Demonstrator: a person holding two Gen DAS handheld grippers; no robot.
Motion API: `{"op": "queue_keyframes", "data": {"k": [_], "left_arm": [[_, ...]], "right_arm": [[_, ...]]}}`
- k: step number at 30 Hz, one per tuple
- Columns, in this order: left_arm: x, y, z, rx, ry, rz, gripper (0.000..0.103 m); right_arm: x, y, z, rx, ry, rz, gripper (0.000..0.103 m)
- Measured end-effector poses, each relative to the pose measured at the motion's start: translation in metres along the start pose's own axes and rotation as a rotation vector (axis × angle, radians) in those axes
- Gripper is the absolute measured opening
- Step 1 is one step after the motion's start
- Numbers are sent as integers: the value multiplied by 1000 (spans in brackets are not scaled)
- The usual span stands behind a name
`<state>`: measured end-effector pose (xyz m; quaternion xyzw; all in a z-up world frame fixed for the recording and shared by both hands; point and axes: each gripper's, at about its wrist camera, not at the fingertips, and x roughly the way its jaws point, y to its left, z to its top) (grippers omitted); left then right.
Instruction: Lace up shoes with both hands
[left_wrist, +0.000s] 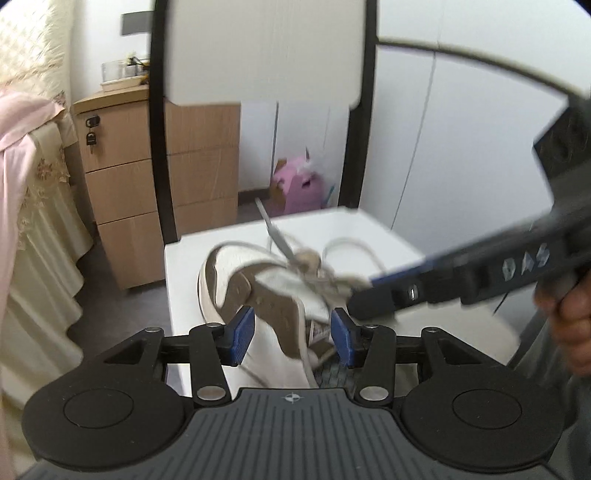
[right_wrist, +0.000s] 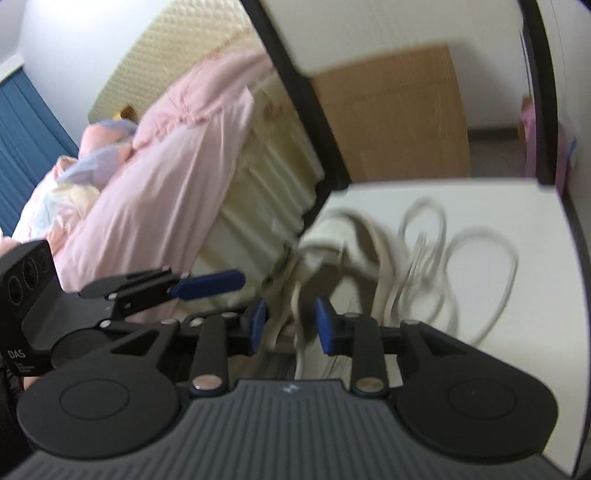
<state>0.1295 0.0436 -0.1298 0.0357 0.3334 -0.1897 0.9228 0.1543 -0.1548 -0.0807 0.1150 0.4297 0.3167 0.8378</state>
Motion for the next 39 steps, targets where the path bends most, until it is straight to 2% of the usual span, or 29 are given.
{"op": "queue_keyframes", "data": {"k": [5, 8, 13, 17, 21, 23, 24, 27, 31, 39], "left_arm": [[8, -7, -4, 31, 14, 25, 48], [5, -5, -7, 23, 8, 25, 48], [6, -3, -6, 30, 7, 16, 48], [9, -2, -5, 35, 12, 12, 48], [11, -4, -6, 67, 16, 8, 48], [12, -8, -7, 111, 17, 15, 48], [12, -13, -9, 157, 18, 29, 48], [13, -21, -12, 215, 24, 53, 48], [14, -23, -12, 228, 33, 48, 47], [15, -30, -11, 248, 37, 29, 47]], "right_arm": [[0, 4, -6, 56, 8, 23, 29], [-5, 8, -4, 43, -16, 11, 28], [-14, 24, 15, -142, -133, -66, 29], [17, 30, 28, -232, -122, -92, 29], [50, 33, 32, -303, -73, -153, 27], [61, 32, 33, -313, -57, -174, 4], [62, 32, 34, -305, -63, -173, 2], [49, 33, 42, -251, -139, -148, 2], [17, 46, 61, -195, -268, -91, 2], [-60, 111, 120, -307, -467, 23, 2]]}}
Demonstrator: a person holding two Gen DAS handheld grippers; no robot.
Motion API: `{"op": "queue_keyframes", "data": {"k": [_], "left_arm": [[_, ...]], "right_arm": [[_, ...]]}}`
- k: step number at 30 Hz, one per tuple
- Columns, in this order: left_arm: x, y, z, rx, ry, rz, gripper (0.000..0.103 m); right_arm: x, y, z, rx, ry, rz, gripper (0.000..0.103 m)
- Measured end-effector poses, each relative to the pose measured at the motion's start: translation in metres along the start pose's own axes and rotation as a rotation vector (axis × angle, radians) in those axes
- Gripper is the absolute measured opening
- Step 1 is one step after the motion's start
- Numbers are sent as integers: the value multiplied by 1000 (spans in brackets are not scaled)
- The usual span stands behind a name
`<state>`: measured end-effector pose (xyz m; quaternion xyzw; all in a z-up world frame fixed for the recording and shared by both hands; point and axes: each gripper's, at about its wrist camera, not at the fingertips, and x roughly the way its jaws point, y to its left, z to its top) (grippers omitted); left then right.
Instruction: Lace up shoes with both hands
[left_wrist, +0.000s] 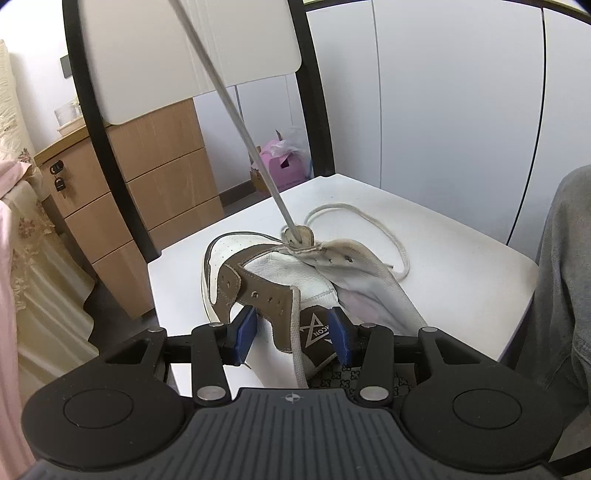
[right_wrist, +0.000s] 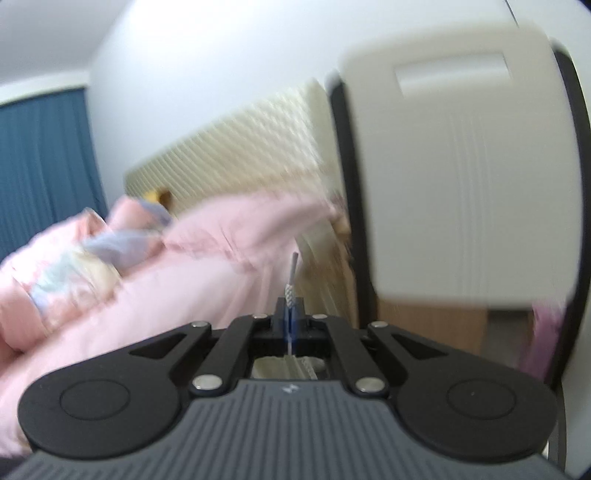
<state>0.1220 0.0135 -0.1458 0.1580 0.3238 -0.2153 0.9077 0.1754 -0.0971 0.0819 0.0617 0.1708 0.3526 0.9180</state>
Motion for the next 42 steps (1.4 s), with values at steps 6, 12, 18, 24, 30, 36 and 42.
{"op": "queue_keyframes", "data": {"k": [6, 12, 18, 24, 30, 36, 42], "left_arm": [[1, -2, 2, -2, 8, 1, 47], [0, -5, 4, 3, 11, -4, 47], [0, -5, 5, 14, 4, -8, 48], [-15, 6, 4, -44, -32, -45, 51], [-57, 14, 2, -118, -182, -64, 60], [-70, 8, 6, -152, -283, -53, 61], [-54, -5, 20, -142, -344, -60, 61]], "right_arm": [[-24, 15, 85, -53, -134, 48, 2], [-49, 31, 163, -104, -274, 87, 2], [-56, 37, 185, -139, -310, 112, 2], [-36, 0, 119, -37, -196, 73, 2], [-31, -38, 23, 82, -76, 30, 2], [-39, -60, -61, 141, 18, -51, 2], [-44, -73, -110, 275, 72, -34, 2]]}}
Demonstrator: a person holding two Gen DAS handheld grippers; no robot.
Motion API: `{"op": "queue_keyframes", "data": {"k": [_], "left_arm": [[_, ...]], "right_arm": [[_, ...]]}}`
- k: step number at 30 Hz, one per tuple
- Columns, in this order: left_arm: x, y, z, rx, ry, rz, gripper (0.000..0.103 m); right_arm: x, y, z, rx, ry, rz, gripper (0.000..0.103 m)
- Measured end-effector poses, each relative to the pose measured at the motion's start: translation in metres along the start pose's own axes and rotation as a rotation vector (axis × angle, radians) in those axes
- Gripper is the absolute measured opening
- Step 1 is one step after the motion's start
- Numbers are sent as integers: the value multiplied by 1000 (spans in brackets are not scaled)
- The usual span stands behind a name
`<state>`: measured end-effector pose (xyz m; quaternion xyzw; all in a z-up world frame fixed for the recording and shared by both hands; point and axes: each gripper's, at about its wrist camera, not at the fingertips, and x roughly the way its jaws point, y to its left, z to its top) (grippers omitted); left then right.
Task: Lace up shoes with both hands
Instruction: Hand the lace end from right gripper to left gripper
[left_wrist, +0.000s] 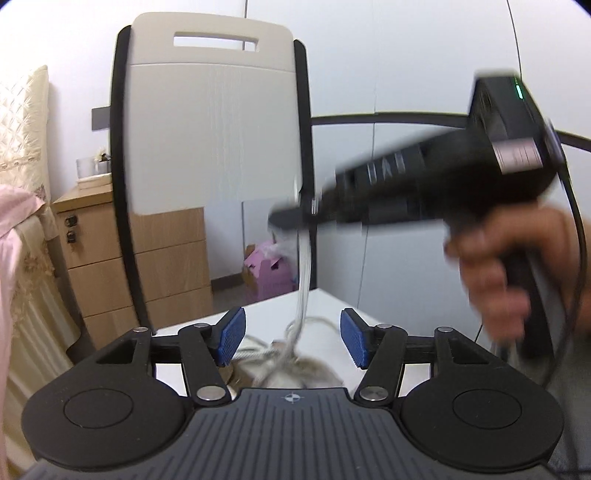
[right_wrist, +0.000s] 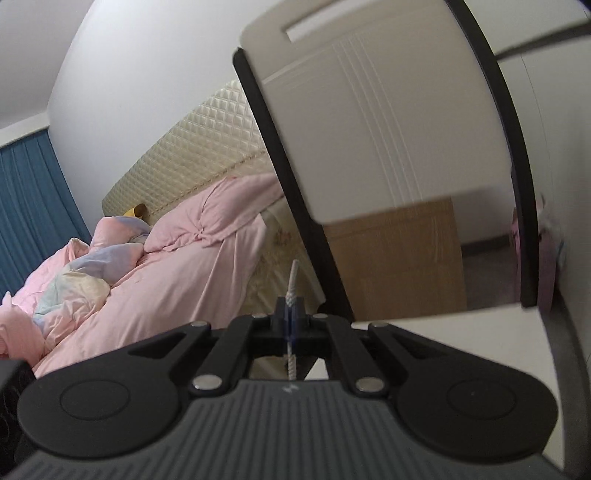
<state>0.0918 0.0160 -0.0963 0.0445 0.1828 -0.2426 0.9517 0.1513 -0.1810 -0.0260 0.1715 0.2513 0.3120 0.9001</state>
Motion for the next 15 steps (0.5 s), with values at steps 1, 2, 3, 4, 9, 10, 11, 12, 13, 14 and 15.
{"op": "queue_keyframes", "data": {"k": [1, 2, 3, 4, 9, 10, 11, 12, 13, 14, 15], "left_arm": [[4, -2, 0, 4, 3, -1, 61], [8, -4, 1, 12, 7, 6, 59], [13, -8, 2, 21, 9, 16, 54], [16, -10, 2, 24, 7, 17, 44], [20, -8, 7, -22, -24, 16, 14], [22, -7, 8, -33, -24, 18, 7], [21, -5, 9, -42, -27, 21, 7], [21, -3, 10, -50, -31, 24, 4], [19, -1, 10, -58, -38, 27, 4], [19, 1, 11, -70, -39, 24, 4], [19, 2, 10, -79, -38, 26, 4]], "right_arm": [[0, 0, -4, 24, 15, 16, 2], [0, 2, -5, 31, 25, 28, 2], [-1, 8, -5, 25, 33, 36, 2], [-2, 12, -5, 15, 37, 47, 2], [-9, 10, -9, 8, 39, 63, 3], [-10, 7, -10, 14, 43, 60, 3], [-10, 4, -12, 24, 46, 57, 3], [-10, 1, -13, 31, 48, 56, 3], [-9, -2, -13, 38, 48, 56, 3], [-8, -4, -14, 45, 47, 56, 3], [-7, -6, -14, 51, 45, 59, 4]]}}
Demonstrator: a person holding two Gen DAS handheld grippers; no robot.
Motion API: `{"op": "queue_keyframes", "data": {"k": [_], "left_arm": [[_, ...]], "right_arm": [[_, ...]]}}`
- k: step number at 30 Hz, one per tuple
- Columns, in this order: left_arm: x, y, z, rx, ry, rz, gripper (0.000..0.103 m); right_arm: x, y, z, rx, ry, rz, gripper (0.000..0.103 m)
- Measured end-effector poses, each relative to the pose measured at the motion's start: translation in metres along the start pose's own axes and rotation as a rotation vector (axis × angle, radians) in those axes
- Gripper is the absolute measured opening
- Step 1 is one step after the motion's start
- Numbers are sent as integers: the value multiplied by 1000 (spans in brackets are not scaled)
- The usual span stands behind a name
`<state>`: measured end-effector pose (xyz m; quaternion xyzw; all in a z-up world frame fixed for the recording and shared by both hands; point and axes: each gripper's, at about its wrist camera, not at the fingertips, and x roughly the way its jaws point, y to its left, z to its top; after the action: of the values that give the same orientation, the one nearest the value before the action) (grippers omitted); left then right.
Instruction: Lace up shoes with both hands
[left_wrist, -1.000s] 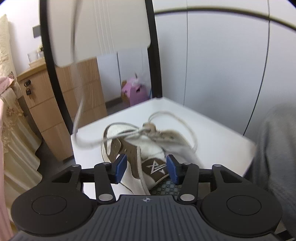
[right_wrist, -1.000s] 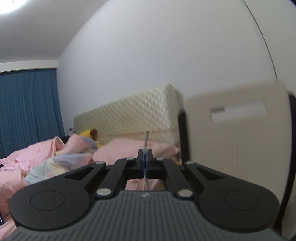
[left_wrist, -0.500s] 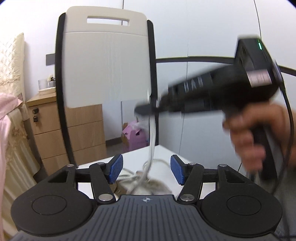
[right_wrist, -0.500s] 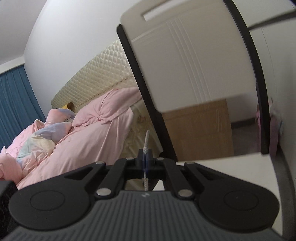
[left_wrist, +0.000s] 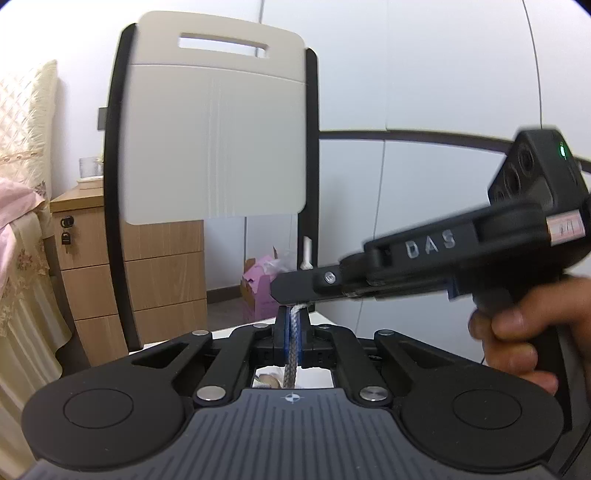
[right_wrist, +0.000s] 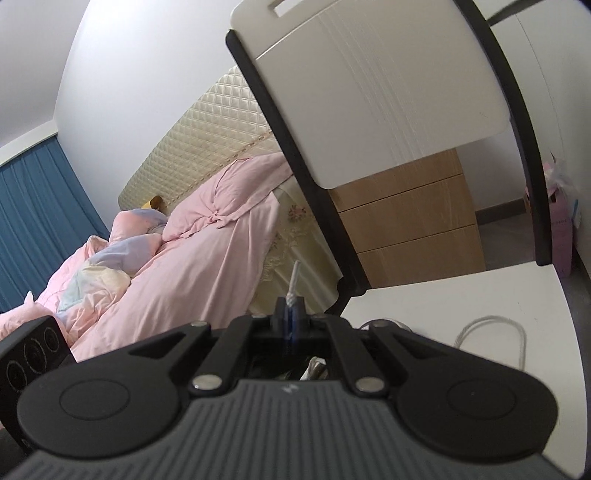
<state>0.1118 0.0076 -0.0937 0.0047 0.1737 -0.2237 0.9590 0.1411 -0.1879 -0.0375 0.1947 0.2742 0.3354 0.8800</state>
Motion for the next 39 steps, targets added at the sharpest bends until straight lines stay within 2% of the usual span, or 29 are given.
{"op": "queue_keyframes", "data": {"k": [5, 8, 10, 15, 18, 22, 26, 30, 34, 35, 39], "left_arm": [[1, 9, -2, -55, 19, 20, 4], [1, 20, -1, -107, 24, 49, 4], [0, 28, -1, -141, 21, 64, 4], [0, 44, 1, -179, 30, 107, 4], [-1, 49, 2, -186, 26, 120, 4], [-2, 53, 2, -192, 18, 120, 4], [6, 54, 2, -162, 31, 135, 4], [13, 60, 2, -173, 25, 131, 4], [18, 69, 2, -182, 26, 150, 4], [18, 72, 2, -189, 23, 153, 4], [17, 85, 3, -229, 17, 166, 4]], "right_arm": [[0, 0, -2, -7, -15, -8, 9], [-4, -2, -3, 5, -51, -27, 24], [-8, -4, -3, 12, -81, -40, 39], [-17, -11, -1, 24, -144, -68, 61], [-17, -16, -1, 25, -156, -131, 77], [-11, -23, -3, -3, -150, -247, 86], [-2, -28, -6, -43, -125, -345, 86], [8, -41, -10, -27, -100, -423, 86], [22, -54, -14, -13, -33, -483, 83], [26, -57, -16, -7, -15, -493, 81], [41, -72, -24, 30, 69, -553, 64]]}}
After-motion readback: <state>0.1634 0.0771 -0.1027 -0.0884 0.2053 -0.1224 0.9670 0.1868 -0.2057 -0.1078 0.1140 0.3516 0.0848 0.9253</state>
